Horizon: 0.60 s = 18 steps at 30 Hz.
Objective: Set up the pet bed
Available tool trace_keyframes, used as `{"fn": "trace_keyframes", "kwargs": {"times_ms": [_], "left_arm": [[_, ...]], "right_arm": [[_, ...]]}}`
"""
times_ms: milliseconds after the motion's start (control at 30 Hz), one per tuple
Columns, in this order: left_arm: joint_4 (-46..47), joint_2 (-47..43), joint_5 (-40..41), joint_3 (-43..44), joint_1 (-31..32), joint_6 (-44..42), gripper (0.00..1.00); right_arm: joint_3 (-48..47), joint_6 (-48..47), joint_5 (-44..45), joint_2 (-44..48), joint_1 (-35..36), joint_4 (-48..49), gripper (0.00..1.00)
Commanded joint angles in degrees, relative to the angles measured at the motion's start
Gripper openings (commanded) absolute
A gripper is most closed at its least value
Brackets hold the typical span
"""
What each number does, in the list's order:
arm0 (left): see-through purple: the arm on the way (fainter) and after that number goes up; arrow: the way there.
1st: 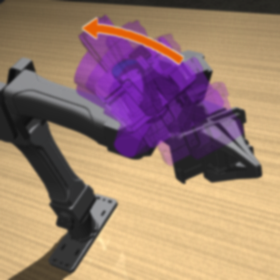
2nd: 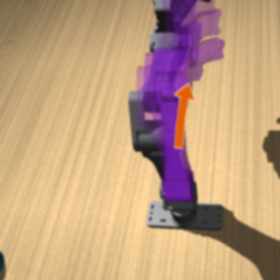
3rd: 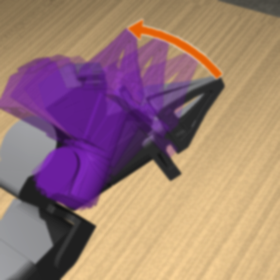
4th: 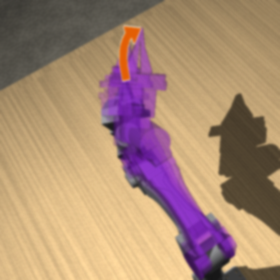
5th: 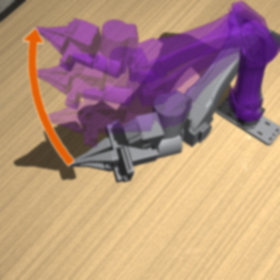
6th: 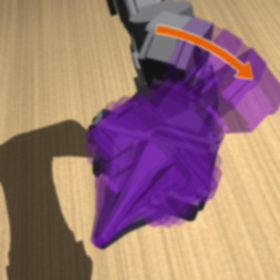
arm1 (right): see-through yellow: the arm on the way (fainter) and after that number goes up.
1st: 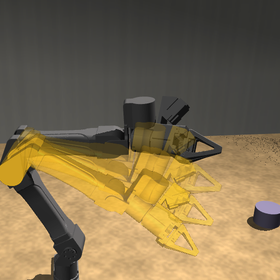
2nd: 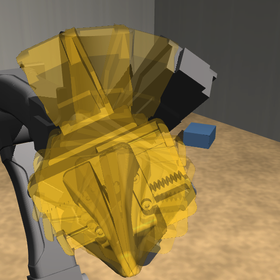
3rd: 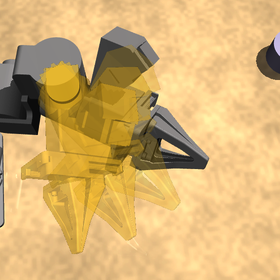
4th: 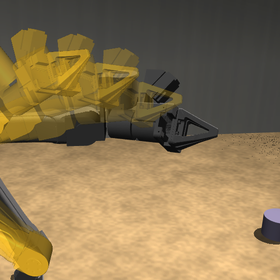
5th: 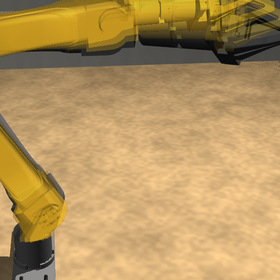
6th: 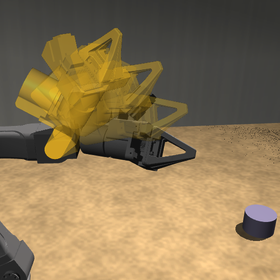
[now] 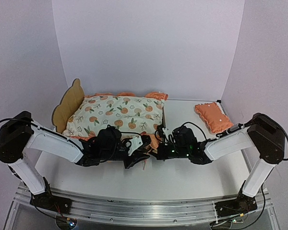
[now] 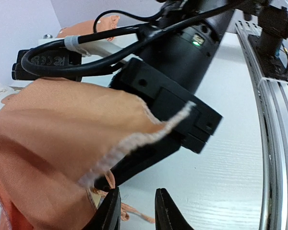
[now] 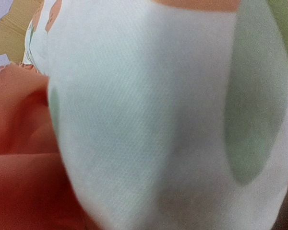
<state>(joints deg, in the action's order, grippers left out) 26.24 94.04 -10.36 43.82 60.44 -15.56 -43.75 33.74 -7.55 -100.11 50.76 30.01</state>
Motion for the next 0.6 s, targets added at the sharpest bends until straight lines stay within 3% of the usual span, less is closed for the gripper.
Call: {"fn": "trace_keyframes", "kwargs": {"times_ms": [0, 167, 367, 567], "left_arm": [[-4.4, -6.2, -6.9, -3.4, -1.5, -5.2, 0.27], [-2.9, -7.1, -4.5, -6.1, -3.3, -8.2, 0.23], [6.8, 0.2, 9.5, -4.8, -3.6, -11.3, 0.13], [12.9, 5.1, 13.5, -4.1, -3.6, -16.3, 0.09]], "right_arm": [[-1.9, 1.1, -1.2, -2.5, -0.1, 0.8, 0.0], [-2.1, 1.4, -1.4, -3.1, 0.0, 1.1, 0.0], [-2.6, 1.4, -2.1, -3.4, -0.1, 1.2, 0.0], [-3.0, 1.0, -1.9, -3.1, -0.1, 1.2, 0.0]]}}
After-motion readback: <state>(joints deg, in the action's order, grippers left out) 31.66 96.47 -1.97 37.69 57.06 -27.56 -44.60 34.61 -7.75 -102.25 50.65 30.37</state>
